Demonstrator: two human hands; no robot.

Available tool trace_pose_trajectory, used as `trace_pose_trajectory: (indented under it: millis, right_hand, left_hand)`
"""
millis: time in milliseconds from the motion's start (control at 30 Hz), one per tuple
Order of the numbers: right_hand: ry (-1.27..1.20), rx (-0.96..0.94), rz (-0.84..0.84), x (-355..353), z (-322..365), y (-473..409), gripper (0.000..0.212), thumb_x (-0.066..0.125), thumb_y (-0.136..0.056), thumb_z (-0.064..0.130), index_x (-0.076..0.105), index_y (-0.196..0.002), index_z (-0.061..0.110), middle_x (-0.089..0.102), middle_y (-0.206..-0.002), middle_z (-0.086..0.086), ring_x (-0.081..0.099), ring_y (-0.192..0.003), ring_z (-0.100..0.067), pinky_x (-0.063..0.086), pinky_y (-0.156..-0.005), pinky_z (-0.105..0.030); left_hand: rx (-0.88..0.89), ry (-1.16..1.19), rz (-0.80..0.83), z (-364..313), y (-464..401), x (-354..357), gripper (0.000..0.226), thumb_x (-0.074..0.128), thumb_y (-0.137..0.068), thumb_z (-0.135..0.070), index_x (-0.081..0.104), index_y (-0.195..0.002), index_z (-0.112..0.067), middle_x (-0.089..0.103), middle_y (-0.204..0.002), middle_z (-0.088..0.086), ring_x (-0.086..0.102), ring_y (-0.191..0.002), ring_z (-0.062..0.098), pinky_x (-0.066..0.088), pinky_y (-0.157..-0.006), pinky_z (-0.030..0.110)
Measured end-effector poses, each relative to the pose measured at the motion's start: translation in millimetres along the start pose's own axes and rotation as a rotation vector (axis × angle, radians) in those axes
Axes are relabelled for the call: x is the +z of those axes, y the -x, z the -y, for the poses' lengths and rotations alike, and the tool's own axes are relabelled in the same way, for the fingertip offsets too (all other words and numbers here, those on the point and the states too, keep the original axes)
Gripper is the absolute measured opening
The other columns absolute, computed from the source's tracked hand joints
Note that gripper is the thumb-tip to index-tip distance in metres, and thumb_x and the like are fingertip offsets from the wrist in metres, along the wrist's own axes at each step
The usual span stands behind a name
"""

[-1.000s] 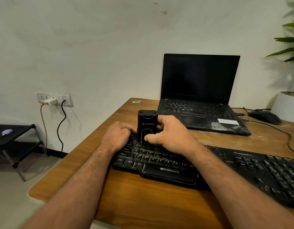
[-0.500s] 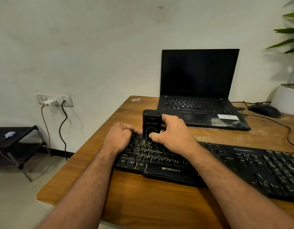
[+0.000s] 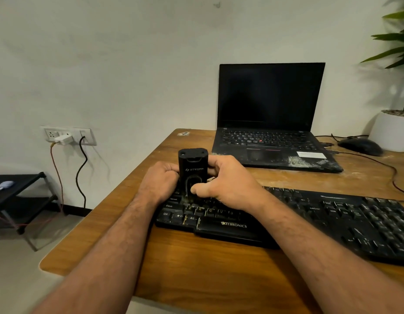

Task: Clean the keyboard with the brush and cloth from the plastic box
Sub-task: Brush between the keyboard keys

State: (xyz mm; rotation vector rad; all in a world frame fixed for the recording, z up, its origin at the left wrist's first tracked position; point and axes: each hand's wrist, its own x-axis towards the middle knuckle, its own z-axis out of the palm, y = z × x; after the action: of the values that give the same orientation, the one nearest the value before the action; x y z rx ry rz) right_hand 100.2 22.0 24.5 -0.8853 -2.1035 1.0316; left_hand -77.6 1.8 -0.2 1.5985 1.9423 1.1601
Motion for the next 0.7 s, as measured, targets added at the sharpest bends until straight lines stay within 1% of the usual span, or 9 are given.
trace_pose_trajectory:
  millis: [100,167,233,300,400,500,567,633,700]
  right_hand:
    - [0.165,-0.007,-0.14,-3.3,0.1,-1.0,0.04,0.078,-0.075,0.013,0.069,-0.111,0.029,0.073,-0.091,0.014,0.058,-0.058,0.012,0.043,-0.055,-0.007]
    - [0.13,-0.027,-0.105,-6.6,0.0,1.5,0.041,0.079,-0.074,0.014,0.07,-0.111,0.028,0.074,-0.095,0.015,0.061,-0.071,0.015,0.046,-0.064,-0.008]
    - [0.043,-0.03,-0.007,-5.6,1.0,6.4,0.043,0.081,-0.072,0.011,0.072,-0.112,0.027,0.074,-0.1,0.016,0.065,-0.089,0.013,0.051,-0.076,-0.01]
    - [0.043,-0.019,0.001,-2.5,0.6,7.0,0.044,0.082,-0.073,0.011,0.071,-0.111,0.028,0.074,-0.099,0.015,0.066,-0.082,0.009,0.05,-0.069,-0.009]
    - [0.117,-0.01,-0.116,-3.7,1.8,4.4,0.042,0.079,-0.074,0.013,0.07,-0.112,0.028,0.073,-0.092,0.013,0.068,-0.066,-0.003,0.051,-0.056,-0.014]
    - [-0.004,-0.017,-0.013,-3.8,5.5,8.7,0.041,0.08,-0.075,0.01,0.071,-0.11,0.029,0.076,-0.095,0.011,0.072,-0.081,-0.004,0.059,-0.075,-0.023]
    - [-0.051,-0.033,0.089,2.2,9.0,12.6,0.041,0.08,-0.074,0.008,0.071,-0.108,0.03,0.076,-0.099,0.013,0.071,-0.091,-0.001,0.059,-0.084,-0.028]
    - [-0.007,-0.064,0.064,7.6,10.1,12.0,0.042,0.08,-0.074,0.01,0.071,-0.11,0.03,0.075,-0.1,0.015,0.07,-0.094,0.001,0.059,-0.087,-0.03]
    - [-0.02,-0.078,0.058,10.7,12.3,13.1,0.042,0.08,-0.075,0.01,0.071,-0.11,0.029,0.075,-0.1,0.015,0.07,-0.093,0.001,0.059,-0.086,-0.028]
  left_hand:
    - [-0.026,0.009,-0.01,4.7,-3.6,0.2,0.043,0.045,-0.085,-0.002,0.075,-0.066,-0.026,0.073,-0.067,-0.009,0.063,-0.059,-0.001,0.045,-0.065,0.02]
    - [-0.033,0.006,-0.003,2.4,-2.4,0.5,0.046,0.045,-0.086,-0.002,0.074,-0.061,-0.028,0.071,-0.063,-0.01,0.061,-0.056,0.0,0.046,-0.07,0.024]
    - [-0.023,0.003,0.0,0.0,-0.1,1.2,0.057,0.047,-0.09,-0.004,0.068,-0.046,-0.034,0.064,-0.05,-0.015,0.055,-0.047,-0.003,0.042,-0.063,0.022]
    - [-0.03,-0.014,-0.025,-2.8,1.3,1.2,0.059,0.047,-0.09,-0.004,0.066,-0.043,-0.036,0.062,-0.048,-0.017,0.055,-0.047,-0.004,0.043,-0.063,0.023]
    - [-0.054,-0.002,0.009,-0.3,-1.1,0.0,0.046,0.045,-0.085,-0.004,0.075,-0.061,-0.028,0.072,-0.064,-0.01,0.066,-0.064,0.005,0.055,-0.081,0.035]
    - [-0.047,0.032,0.013,-0.9,0.6,2.2,0.048,0.047,-0.09,-0.007,0.073,-0.056,-0.028,0.067,-0.056,-0.014,0.061,-0.056,-0.001,0.048,-0.067,0.025]
    - [-0.033,-0.014,-0.024,-4.5,0.7,1.8,0.033,0.051,-0.091,-0.021,0.072,-0.066,-0.015,0.061,-0.058,-0.01,0.054,-0.057,0.008,0.039,-0.058,0.023]
    - [-0.019,-0.019,-0.044,-1.1,-1.3,1.9,0.036,0.051,-0.082,-0.027,0.064,-0.077,0.006,0.059,-0.065,0.001,0.051,-0.064,0.02,0.044,-0.06,0.028]
    - [-0.022,0.016,-0.054,-2.5,3.1,0.5,0.032,0.051,-0.079,-0.026,0.058,-0.072,0.004,0.06,-0.07,0.003,0.057,-0.069,0.026,0.054,-0.07,0.039]
